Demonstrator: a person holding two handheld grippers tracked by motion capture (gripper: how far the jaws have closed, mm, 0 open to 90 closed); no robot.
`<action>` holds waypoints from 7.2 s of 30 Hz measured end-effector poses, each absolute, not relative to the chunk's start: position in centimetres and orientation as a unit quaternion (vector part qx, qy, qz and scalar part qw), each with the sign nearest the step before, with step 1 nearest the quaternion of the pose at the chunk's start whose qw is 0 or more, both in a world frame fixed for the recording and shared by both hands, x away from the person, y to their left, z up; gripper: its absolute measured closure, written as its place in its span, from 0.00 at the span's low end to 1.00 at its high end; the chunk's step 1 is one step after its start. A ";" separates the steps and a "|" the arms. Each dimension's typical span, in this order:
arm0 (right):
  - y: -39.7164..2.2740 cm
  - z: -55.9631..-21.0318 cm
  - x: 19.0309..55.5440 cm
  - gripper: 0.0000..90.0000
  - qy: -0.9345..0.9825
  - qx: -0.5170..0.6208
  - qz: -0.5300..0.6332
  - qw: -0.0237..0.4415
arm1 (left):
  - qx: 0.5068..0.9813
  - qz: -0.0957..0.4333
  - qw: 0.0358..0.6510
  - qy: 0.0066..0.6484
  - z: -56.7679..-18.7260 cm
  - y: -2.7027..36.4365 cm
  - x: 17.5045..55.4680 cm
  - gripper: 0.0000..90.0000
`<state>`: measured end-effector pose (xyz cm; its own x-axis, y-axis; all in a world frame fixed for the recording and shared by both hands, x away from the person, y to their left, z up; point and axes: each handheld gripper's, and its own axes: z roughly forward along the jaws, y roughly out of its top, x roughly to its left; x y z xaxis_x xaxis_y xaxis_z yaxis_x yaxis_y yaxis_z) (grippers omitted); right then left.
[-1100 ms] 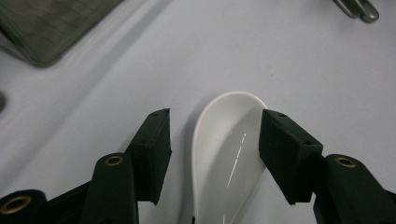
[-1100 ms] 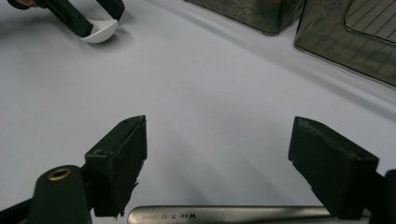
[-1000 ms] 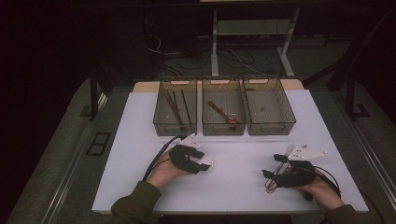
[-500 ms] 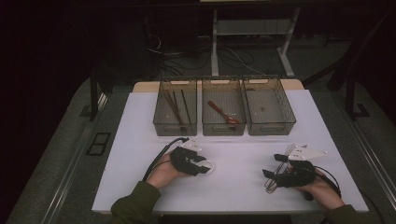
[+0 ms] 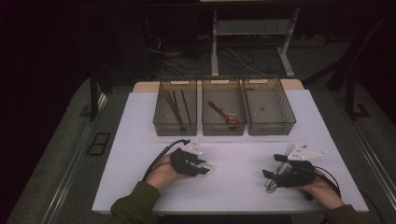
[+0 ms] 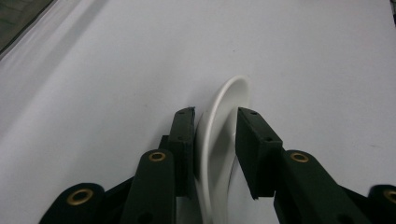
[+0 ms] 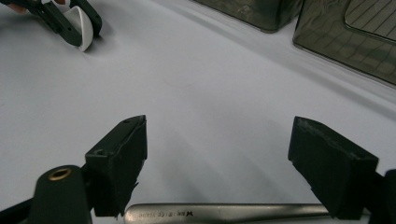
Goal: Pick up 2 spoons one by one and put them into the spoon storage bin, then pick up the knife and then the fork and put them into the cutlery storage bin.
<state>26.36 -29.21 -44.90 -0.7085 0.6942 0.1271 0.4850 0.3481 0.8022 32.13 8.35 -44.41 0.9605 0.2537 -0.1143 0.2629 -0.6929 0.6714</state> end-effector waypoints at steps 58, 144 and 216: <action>-29.2 -44.5 25.9 0.21 0.795 0.362 0.472 0.120 | 0.892 0.039 0.422 0.156 -38.0 6.1 35.0 0.88; -30.3 -43.2 25.8 0.17 0.805 0.359 0.458 0.116 | 0.866 0.062 0.452 0.205 -39.0 5.1 35.5 0.35; -28.2 -44.9 27.6 0.99 0.868 0.327 0.368 0.066 | 0.841 0.097 0.459 0.268 -43.8 15.5 27.0 0.00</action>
